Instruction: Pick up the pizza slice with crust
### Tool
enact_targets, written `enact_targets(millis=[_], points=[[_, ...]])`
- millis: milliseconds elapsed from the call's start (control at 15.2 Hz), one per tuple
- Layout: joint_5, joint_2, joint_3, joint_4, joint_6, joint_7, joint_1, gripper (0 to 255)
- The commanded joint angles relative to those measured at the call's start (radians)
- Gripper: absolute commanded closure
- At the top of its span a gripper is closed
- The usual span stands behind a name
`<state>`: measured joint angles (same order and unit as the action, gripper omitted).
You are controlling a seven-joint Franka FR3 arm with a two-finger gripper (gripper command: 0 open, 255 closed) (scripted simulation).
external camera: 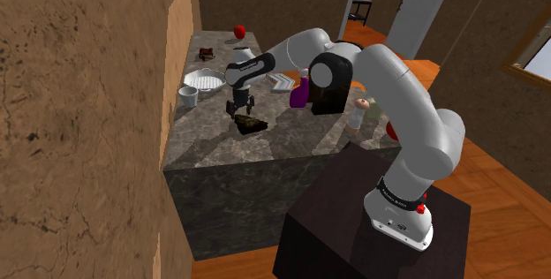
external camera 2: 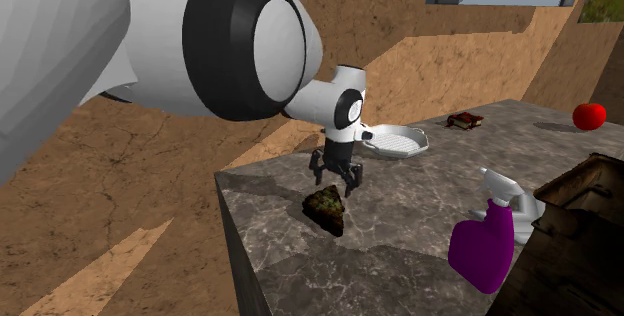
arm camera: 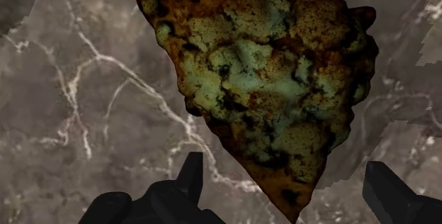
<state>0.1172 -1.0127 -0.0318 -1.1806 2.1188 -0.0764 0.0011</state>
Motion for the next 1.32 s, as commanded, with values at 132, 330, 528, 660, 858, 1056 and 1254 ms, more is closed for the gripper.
enact_targets(millis=[132, 330, 528, 660, 858, 1056, 1254], points=[[0.001, -0.044, 0.002, 0.023, 0.021, 0.000, 0.001, 0], [0.001, -0.061, 0.002, 0.032, 0.029, 0.001, 0.000, 0], [0.001, -0.060, 0.002, 0.031, 0.030, 0.000, 0.000, 255], [0.001, -0.060, 0.002, 0.032, 0.029, 0.001, 0.000, 255], [0.001, -0.060, 0.002, 0.030, 0.030, 0.001, 0.000, 255], [0.001, -0.061, 0.002, 0.032, 0.029, 0.001, 0.000, 255], [0.001, -0.028, 0.001, 0.015, 0.013, -0.001, 0.001, 255]])
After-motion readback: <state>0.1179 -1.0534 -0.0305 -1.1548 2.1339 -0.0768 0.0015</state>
